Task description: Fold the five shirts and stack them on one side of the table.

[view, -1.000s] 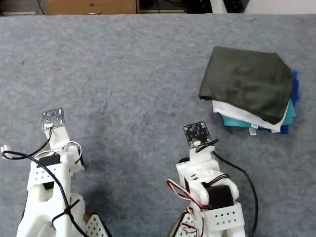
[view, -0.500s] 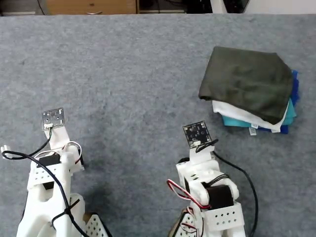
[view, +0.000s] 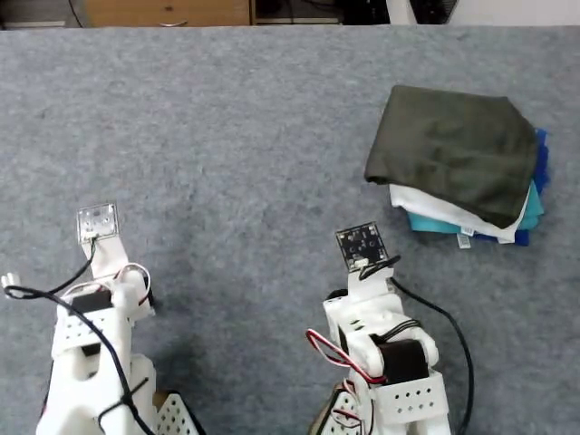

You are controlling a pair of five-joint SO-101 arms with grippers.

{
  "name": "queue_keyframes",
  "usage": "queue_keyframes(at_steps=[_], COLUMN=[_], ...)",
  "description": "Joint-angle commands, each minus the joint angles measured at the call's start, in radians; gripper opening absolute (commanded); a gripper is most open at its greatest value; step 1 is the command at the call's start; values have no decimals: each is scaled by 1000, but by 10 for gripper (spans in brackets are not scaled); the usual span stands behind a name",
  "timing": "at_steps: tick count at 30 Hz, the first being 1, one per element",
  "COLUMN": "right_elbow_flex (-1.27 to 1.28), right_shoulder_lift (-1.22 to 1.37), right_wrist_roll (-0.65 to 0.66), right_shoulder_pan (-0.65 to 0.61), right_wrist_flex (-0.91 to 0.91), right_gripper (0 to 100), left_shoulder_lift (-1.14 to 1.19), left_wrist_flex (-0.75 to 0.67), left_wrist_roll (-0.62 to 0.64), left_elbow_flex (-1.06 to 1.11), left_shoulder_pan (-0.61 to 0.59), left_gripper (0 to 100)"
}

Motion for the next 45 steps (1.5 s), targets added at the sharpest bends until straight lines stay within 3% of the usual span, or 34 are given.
queue_keyframes(at_steps=[1,12,45], right_elbow_flex=[-5,-5,-5], right_shoulder_lift=[-64,-64,-64], right_wrist_roll=[6,6,6], right_shoulder_pan=[-5,-5,-5], right_wrist_flex=[5,5,5], right_gripper=[4,4,4], left_shoulder_lift=[-145,-484,-504], left_wrist_flex=[5,11,5], left_wrist_roll=[3,3,3], left_elbow_flex=[57,195,210], left_shoulder_pan=[9,9,9], left_gripper=[20,20,20])
